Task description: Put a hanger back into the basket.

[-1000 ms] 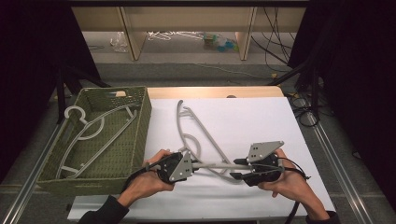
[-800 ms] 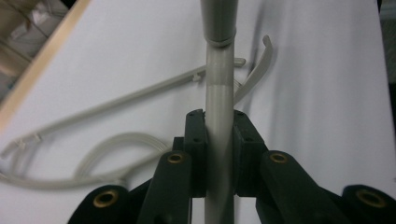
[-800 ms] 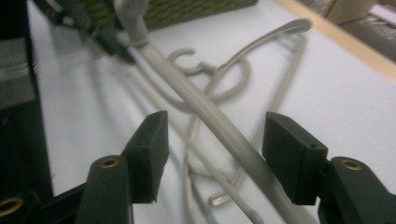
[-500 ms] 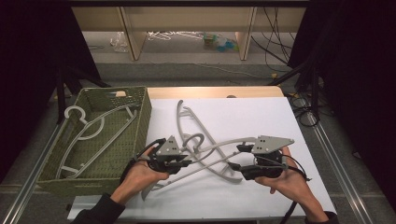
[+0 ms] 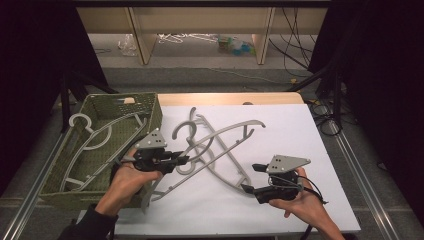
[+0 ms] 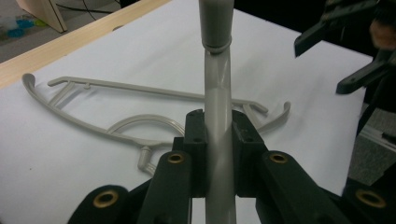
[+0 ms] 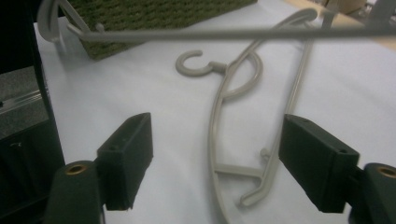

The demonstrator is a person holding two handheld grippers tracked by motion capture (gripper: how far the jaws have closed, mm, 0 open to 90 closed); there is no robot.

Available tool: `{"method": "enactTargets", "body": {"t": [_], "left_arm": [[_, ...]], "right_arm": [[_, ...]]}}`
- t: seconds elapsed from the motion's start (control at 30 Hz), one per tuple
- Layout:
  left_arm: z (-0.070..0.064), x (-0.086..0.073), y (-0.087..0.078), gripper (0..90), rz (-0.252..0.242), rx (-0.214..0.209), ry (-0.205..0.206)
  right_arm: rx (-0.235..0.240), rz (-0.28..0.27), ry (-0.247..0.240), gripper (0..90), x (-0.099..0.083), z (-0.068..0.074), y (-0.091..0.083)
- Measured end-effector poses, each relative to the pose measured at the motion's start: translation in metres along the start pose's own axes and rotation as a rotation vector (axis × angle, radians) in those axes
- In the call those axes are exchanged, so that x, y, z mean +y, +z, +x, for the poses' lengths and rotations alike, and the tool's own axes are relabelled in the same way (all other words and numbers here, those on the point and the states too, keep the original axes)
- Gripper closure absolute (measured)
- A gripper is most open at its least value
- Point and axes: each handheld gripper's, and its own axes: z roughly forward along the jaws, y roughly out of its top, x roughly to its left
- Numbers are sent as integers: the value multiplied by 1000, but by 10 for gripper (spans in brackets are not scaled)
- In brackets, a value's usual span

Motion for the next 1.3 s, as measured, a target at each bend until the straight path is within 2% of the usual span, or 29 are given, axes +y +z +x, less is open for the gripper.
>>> {"method": "enactTargets", "body": {"t": [0.17, 0.27, 0.4, 0.5, 0.57, 0.63, 0.67, 0.77, 0.83, 0.87, 1.0, 1.07, 1.3], "left_arm": [[4, 12, -23, 789, -36, -4, -15], [6, 21, -43, 789, -55, 33, -1], [13, 27, -66, 789, -82, 56, -10], [22, 30, -83, 789, -82, 102, -4], [31, 30, -94, 789, -80, 150, -6], [40, 29, -103, 789, -73, 204, 4], [46, 29, -107, 789, -76, 226, 25], [61, 26, -119, 789, -67, 303, 19], [75, 23, -125, 788, -67, 336, 5], [80, 22, -127, 789, -66, 358, 23], [102, 12, -134, 789, -39, 440, 23], [111, 7, -136, 788, -31, 460, 31], [136, -19, -137, 789, -4, 477, -41]], "right_arm": [[19, 28, 1, 258, -4, 2, 6], [40, 49, -8, 259, -4, 4, 9], [37, 57, -8, 259, -5, 5, 10], [36, 53, -7, 259, -5, 4, 11], [37, 57, -5, 259, -6, 4, 11], [36, 56, -8, 259, -6, 4, 12], [35, 56, -9, 259, -6, 4, 12], [35, 65, -3, 258, -7, 4, 13], [32, 65, -5, 258, -7, 4, 13], [34, 66, -4, 258, -7, 4, 14], [35, 67, -3, 258, -7, 3, 14], [40, 73, -1, 258, -8, 3, 14], [44, 79, -5, 259, -8, 3, 15]]}}
